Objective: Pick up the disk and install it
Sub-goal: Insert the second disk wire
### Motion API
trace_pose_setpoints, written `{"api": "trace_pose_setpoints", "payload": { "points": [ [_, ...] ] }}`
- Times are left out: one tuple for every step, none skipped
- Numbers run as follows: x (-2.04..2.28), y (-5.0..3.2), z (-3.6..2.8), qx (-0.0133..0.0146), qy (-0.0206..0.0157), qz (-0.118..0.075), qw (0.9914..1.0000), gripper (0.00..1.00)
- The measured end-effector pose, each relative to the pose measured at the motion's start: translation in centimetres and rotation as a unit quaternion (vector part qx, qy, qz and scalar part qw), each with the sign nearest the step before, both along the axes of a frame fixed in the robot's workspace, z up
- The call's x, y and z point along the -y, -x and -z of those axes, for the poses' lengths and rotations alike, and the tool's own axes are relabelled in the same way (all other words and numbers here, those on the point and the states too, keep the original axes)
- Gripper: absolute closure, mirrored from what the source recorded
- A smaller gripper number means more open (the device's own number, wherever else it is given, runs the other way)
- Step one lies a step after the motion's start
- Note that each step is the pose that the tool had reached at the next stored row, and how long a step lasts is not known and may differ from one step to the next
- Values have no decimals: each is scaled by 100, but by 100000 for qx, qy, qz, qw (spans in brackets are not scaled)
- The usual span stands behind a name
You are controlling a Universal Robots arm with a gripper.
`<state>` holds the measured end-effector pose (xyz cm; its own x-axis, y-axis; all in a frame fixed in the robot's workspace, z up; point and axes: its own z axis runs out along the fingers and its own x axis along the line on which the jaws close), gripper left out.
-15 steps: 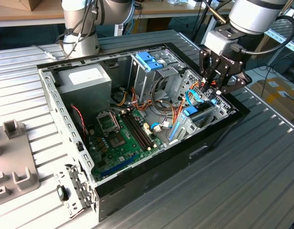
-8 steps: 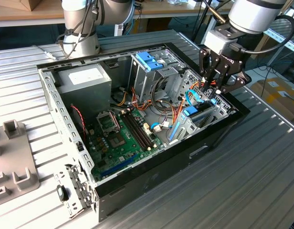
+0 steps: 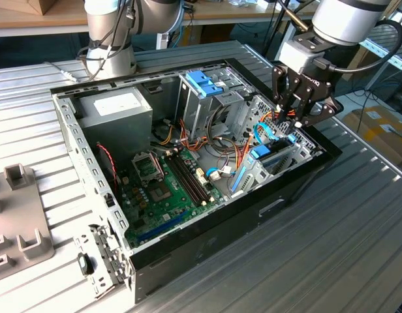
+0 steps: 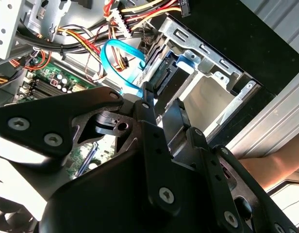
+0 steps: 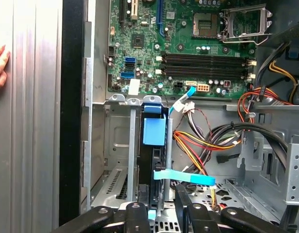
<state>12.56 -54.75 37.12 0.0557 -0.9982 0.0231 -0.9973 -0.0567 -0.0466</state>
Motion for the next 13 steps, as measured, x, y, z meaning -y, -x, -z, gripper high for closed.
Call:
{"api": "trace_pose_setpoints", "payload": {
  "points": [
    [-1,-2,0,0,-2,-4,100000,64],
    [-3,-3,0,1,-4,-6,100000,64],
    [-5,-4,0,0,-1,-14,100000,64],
    [-6,-5,0,1,-3,-17,100000,64],
    [-12,-5,0,-1,2,-18,100000,64],
    [-15,-6,0,0,0,-16,100000,64],
    [-16,-7,0,1,-2,-20,100000,64],
    [-16,-8,0,0,2,-23,100000,64],
    [-17,-10,0,0,0,-35,100000,64],
    [-17,-11,0,2,0,-36,100000,64],
    [-21,-12,0,1,-2,-42,100000,64],
    [-24,-12,0,0,-3,-41,100000,64],
    [-24,-12,0,-1,2,-42,100000,64]
  ]
}}
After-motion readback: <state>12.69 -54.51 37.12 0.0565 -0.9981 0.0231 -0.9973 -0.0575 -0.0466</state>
